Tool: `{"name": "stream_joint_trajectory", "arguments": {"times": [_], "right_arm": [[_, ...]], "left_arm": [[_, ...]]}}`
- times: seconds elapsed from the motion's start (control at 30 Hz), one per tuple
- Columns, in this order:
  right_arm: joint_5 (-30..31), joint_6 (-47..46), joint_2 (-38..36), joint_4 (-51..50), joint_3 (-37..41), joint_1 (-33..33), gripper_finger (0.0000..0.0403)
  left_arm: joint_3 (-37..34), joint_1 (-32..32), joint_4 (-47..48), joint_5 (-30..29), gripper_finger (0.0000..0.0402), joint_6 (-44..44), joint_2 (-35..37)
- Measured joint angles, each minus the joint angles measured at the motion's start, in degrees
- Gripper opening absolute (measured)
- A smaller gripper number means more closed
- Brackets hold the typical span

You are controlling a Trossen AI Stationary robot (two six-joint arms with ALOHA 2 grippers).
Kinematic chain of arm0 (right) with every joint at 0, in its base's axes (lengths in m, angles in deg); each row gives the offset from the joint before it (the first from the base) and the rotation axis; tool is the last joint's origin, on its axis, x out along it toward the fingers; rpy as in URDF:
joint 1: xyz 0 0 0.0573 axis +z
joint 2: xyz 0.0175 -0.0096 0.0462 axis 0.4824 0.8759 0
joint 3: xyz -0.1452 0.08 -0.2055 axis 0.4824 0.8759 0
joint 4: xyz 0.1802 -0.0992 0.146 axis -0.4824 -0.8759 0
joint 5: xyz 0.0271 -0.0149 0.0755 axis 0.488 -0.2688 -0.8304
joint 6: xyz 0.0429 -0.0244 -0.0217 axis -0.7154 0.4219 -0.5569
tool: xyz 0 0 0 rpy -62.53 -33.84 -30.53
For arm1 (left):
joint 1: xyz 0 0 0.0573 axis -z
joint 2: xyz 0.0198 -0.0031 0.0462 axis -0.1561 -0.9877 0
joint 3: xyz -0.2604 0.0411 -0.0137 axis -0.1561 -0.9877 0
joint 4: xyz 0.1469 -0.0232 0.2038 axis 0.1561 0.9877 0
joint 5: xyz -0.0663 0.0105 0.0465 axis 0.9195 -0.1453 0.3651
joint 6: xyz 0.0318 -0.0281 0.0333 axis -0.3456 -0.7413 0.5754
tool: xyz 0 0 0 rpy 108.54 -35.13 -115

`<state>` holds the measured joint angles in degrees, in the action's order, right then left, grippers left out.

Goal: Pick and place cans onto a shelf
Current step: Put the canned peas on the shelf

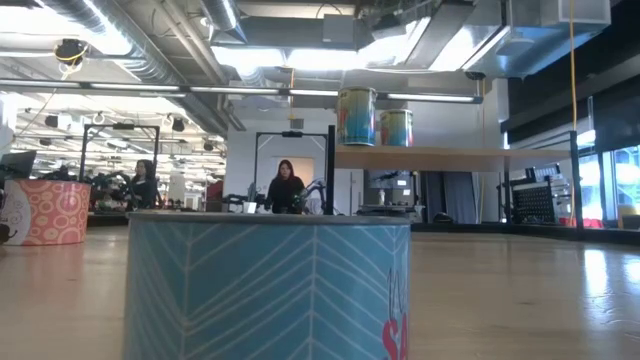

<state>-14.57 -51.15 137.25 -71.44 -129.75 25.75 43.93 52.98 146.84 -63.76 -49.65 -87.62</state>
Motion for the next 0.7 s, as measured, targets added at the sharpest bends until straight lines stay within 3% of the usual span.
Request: {"name": "stream_joint_trajectory", "arguments": {"times": [0.3, 0.7], "right_arm": [[0.0, 0.0, 0.0, 1.5, 0.0, 0.9, 0.0], [0.0, -0.2, 0.0, 1.7, 0.0, 0.9, 0.0]], "left_arm": [[0.0, 2.5, 0.3, -3.6, 0.0055, -0.4, -6.7], [0.0, 2.6, -0.6, -3.6, 0.0055, -5.7, -8.5]]}}
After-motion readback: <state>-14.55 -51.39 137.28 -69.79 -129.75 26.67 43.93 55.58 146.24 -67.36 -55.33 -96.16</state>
